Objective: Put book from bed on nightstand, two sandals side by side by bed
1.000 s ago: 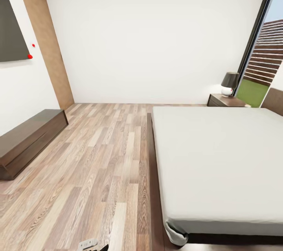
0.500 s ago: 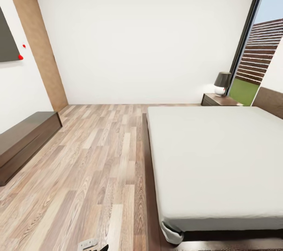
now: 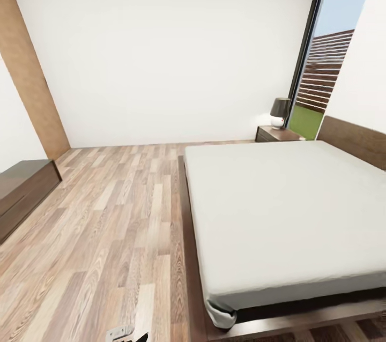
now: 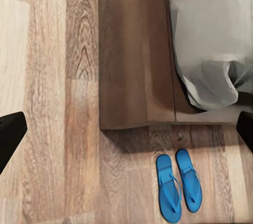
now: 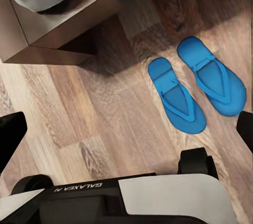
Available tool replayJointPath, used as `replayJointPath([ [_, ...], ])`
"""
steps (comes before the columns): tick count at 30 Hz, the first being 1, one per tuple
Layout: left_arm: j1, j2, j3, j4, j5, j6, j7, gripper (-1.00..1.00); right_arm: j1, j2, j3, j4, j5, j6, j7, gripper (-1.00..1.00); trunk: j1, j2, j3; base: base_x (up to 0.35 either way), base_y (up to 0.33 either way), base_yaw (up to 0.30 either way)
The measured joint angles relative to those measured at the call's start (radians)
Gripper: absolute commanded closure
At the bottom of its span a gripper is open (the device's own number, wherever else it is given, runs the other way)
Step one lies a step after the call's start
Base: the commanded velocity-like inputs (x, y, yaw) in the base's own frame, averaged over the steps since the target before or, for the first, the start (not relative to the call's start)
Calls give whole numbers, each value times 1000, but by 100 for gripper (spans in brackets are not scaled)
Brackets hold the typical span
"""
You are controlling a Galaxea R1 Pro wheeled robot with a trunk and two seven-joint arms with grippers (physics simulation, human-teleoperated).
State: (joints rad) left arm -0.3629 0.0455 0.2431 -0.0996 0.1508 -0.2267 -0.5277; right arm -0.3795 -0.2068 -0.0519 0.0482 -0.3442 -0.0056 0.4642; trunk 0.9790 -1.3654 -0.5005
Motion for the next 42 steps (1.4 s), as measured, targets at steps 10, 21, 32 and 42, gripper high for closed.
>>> replayJointPath([
  [10,0,0,0,0,0,0,1,-100,0,0,0,-1,0,0,0,-100,0,0,5,-76,0,-226],
  [21,0,0,0,0,0,0,2,-100,0,0,0,-2,0,0,0,-100,0,0,11,-53,0,-221],
  [32,0,0,0,0,0,0,1,-100,0,0,0,-1,0,0,0,-100,0,0,17,-80,0,-223],
  [42,0,0,0,0,1,0,2,-100,0,0,0,-2,0,0,0,-100,0,0,24,-1,0,-233],
])
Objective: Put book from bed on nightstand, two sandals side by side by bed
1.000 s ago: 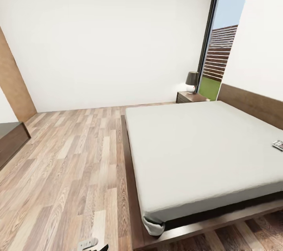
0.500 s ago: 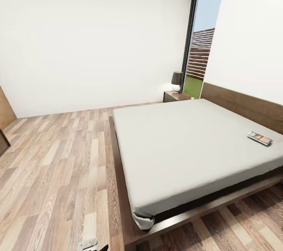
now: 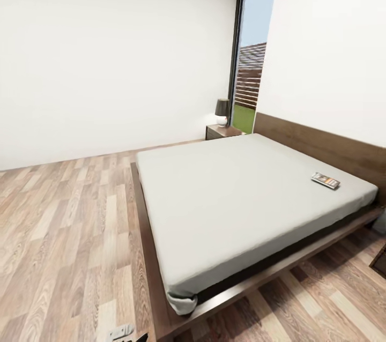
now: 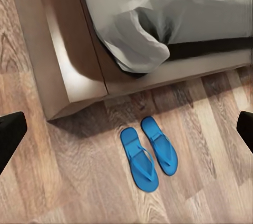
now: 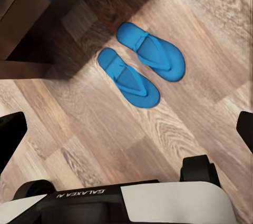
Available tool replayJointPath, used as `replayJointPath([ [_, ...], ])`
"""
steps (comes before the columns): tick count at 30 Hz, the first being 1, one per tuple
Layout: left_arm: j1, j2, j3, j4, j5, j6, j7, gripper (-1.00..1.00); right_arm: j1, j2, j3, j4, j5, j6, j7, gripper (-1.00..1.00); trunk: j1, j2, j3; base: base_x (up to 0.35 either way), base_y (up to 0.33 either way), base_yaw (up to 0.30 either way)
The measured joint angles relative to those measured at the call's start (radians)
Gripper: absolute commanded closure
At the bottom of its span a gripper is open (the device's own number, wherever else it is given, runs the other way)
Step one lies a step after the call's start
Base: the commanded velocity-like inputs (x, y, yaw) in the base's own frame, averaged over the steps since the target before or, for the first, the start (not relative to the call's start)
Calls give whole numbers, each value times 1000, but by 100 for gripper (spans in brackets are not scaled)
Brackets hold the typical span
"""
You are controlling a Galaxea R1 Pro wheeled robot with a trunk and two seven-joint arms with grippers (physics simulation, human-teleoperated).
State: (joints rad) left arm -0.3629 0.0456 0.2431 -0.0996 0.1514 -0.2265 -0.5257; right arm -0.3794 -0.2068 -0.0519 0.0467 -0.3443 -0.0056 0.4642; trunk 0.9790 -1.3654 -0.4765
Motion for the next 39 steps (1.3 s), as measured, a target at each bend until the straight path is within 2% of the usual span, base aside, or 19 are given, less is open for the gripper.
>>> replayJointPath([
  [39,0,0,0,0,1,1,1,-100,-1,0,0,0,0,0,0,-100,0,0,35,0,0,-244],
])
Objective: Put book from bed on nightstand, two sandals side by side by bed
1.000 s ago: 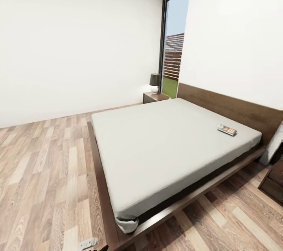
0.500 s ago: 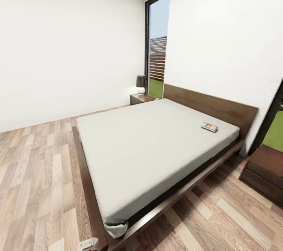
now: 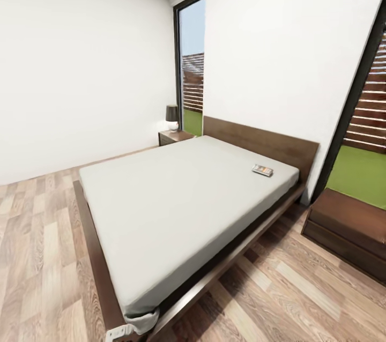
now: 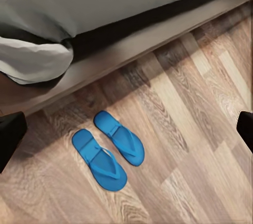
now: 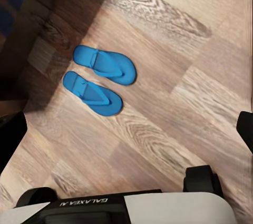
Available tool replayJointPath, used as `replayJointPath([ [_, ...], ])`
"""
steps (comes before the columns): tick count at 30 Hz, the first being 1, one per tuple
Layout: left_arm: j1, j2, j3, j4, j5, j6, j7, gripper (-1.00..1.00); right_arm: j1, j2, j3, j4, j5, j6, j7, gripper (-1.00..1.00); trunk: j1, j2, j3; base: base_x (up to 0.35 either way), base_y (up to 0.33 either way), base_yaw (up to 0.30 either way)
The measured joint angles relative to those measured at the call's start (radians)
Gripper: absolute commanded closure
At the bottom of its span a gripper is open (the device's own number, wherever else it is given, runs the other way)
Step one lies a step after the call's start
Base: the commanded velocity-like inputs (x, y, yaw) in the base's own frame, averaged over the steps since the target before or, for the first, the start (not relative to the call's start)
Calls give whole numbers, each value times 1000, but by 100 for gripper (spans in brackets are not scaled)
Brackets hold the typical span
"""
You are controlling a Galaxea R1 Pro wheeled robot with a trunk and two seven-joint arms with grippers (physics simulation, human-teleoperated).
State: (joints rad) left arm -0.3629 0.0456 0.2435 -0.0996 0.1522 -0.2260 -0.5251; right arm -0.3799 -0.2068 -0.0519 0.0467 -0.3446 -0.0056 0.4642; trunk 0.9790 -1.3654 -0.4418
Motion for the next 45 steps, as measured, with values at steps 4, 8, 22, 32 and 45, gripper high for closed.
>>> replayJointPath([
  [4,0,0,0,0,0,0,0,-100,0,0,0,0,0,0,0,-100,0,0,4,0,0,-258],
  [8,0,0,0,0,0,0,0,-100,1,0,0,0,0,0,0,-100,0,0,7,0,0,-258],
  [22,0,0,0,0,0,0,0,-100,1,0,0,-1,0,0,0,-100,0,0,20,0,0,-258],
  [32,0,0,0,0,0,0,0,-100,0,0,0,-1,0,0,0,-100,0,0,29,0,0,-257],
  [45,0,0,1,0,0,0,0,-100,0,0,0,0,1,0,0,-100,0,0,41,0,0,-257],
])
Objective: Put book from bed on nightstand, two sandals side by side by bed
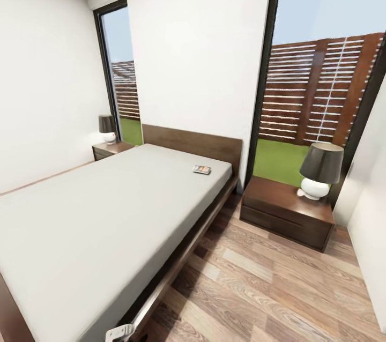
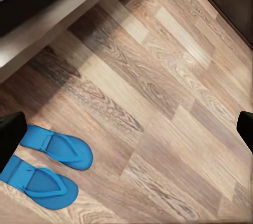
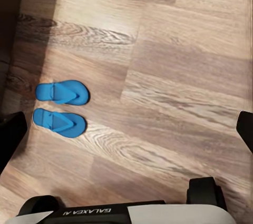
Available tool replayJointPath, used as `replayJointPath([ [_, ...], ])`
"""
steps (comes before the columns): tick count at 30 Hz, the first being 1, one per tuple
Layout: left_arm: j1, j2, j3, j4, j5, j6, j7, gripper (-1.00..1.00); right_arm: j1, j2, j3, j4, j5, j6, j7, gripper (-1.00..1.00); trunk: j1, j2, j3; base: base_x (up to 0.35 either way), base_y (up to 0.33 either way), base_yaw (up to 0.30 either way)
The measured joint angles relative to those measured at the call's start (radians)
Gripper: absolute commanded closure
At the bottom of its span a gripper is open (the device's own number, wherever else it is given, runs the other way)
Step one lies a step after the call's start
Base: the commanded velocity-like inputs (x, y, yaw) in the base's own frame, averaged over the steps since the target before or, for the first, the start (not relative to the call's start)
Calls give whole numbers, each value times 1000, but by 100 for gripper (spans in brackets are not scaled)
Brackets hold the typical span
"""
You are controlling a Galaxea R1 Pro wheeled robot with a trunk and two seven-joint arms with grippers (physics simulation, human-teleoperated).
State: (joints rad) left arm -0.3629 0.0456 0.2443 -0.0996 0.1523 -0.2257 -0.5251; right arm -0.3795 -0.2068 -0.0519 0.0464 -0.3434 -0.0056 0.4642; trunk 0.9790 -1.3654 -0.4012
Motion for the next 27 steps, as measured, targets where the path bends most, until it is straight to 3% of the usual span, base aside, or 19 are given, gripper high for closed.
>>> replayJointPath([
  [27,0,0,-1,0,0,0,0,-100,0,0,0,-1,-1,0,0,-100,0,0,24,0,-12,-258],
])
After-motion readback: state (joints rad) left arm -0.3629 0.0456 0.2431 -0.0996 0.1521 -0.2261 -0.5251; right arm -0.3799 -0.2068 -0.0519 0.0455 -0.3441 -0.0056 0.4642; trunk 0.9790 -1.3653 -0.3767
